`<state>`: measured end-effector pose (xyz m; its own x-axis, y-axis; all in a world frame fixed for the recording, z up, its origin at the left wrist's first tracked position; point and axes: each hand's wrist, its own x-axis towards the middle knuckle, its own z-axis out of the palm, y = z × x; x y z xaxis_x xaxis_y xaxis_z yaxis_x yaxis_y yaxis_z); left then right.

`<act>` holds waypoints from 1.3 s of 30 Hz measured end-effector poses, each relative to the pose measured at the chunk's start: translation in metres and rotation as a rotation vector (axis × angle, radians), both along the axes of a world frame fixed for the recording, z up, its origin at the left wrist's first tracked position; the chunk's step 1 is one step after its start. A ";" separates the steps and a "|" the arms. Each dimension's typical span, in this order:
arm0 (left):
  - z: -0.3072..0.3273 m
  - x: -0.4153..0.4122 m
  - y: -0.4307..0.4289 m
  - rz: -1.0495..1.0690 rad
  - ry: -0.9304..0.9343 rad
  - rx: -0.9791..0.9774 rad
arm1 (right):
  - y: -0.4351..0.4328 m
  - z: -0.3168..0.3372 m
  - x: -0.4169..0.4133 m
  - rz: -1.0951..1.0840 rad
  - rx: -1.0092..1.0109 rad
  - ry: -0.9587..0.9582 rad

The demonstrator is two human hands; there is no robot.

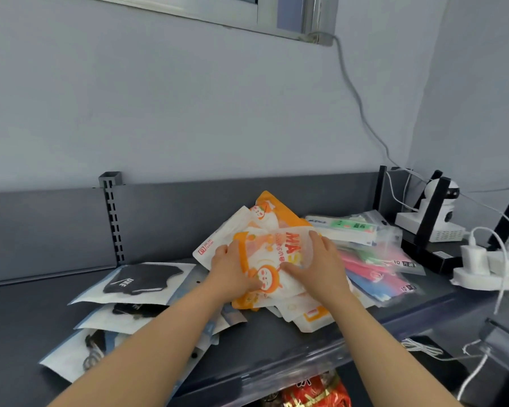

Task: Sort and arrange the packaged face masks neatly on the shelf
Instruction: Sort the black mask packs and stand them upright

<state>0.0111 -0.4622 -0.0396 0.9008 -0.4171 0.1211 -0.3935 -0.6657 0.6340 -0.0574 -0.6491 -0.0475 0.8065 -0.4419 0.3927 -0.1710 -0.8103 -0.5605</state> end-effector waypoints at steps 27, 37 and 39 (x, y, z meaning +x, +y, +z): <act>0.007 -0.054 0.073 0.033 -0.035 -0.121 | 0.068 -0.010 -0.037 0.204 -0.073 -0.111; 0.007 -0.035 0.186 0.445 -0.094 -0.179 | 0.147 0.006 -0.022 0.472 -0.037 -0.126; 0.003 -0.027 0.207 0.537 -0.043 -0.135 | 0.162 0.002 -0.016 0.519 0.045 -0.061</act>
<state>-0.0159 -0.2549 -0.0366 0.9757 0.1214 0.1826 -0.0481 -0.6940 0.7184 -0.0739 -0.4871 -0.0453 0.9003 -0.0073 0.4352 0.2808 -0.7543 -0.5935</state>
